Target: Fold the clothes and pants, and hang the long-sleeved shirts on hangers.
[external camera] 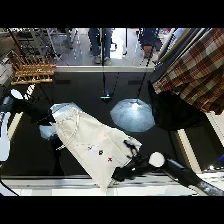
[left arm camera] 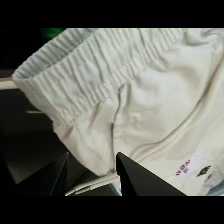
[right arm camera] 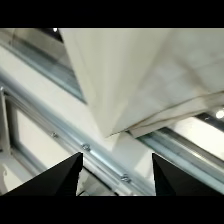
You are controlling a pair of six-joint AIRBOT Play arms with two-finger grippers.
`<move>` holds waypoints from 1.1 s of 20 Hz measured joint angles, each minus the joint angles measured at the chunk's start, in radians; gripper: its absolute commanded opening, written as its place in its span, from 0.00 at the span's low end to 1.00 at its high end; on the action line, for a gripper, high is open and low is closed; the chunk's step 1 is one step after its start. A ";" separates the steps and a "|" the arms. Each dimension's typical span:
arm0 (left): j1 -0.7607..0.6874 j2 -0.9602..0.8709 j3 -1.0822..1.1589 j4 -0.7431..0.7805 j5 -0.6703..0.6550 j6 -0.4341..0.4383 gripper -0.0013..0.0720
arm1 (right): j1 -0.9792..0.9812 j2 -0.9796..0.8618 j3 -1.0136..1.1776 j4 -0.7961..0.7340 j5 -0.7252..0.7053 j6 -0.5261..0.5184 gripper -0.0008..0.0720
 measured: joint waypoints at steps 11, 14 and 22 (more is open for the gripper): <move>-0.016 0.185 0.050 -0.124 0.030 0.016 0.49 | -0.460 -0.072 -0.103 -0.018 0.039 -0.081 0.72; -0.041 0.204 0.051 -0.157 0.033 0.019 0.49 | -0.416 -0.196 -0.089 0.141 -0.007 -0.212 0.69; -0.190 0.183 0.048 -0.165 0.037 0.045 0.03 | -0.266 -0.452 0.169 0.068 -0.157 -0.216 0.03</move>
